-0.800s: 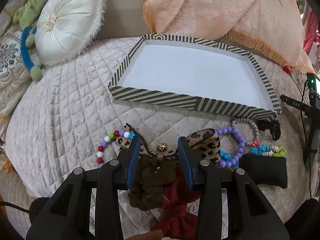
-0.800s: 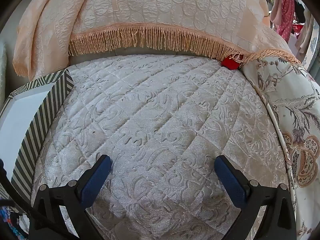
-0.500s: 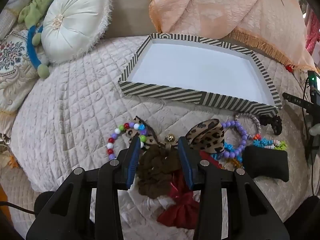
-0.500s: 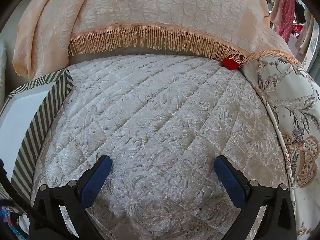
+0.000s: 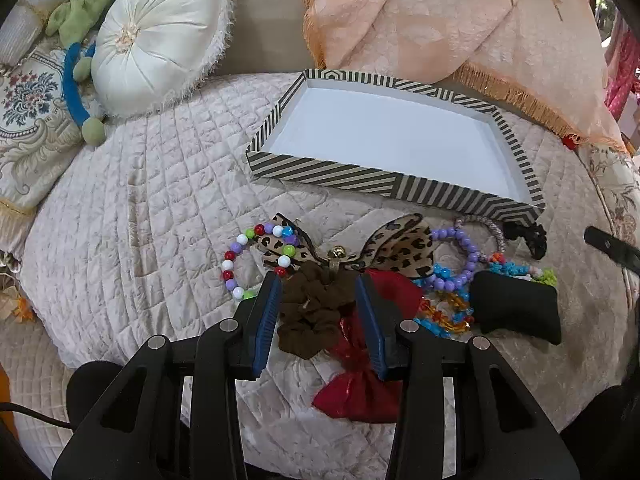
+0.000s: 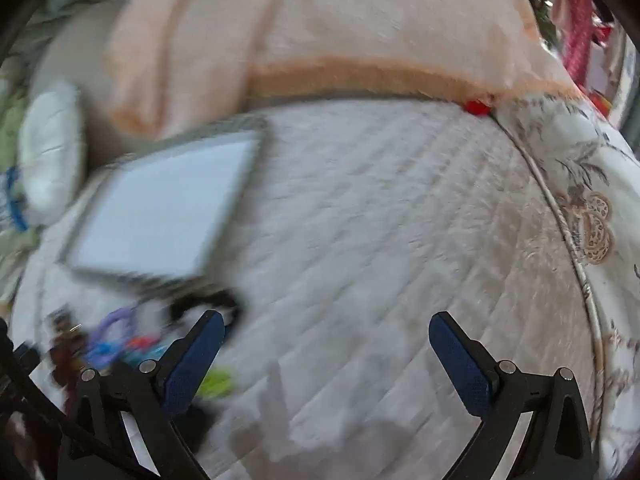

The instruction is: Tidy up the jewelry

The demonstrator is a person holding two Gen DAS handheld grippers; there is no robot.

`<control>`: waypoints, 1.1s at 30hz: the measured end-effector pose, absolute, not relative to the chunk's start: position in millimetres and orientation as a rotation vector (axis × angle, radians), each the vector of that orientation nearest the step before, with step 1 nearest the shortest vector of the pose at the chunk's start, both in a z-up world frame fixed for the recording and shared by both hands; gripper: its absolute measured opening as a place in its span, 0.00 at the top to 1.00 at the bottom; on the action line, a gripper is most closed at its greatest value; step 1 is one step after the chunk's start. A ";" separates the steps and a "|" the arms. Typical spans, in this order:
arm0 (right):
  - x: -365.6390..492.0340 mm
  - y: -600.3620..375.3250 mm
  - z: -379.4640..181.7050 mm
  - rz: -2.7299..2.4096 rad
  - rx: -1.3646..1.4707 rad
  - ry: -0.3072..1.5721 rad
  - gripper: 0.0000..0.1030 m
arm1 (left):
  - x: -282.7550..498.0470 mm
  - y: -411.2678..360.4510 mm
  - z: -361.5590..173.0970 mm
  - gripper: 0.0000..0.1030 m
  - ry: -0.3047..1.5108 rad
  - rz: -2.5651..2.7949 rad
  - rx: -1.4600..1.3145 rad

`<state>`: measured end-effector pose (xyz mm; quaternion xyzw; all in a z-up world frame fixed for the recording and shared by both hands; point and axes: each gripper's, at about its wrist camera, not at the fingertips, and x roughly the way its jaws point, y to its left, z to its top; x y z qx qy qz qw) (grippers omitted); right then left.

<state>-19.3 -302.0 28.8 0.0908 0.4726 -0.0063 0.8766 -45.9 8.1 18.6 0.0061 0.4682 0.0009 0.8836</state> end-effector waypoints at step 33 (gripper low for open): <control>-83.7 -174.2 79.6 0.076 0.046 0.869 0.01 | -77.4 13.5 38.3 0.63 0.926 0.001 -0.005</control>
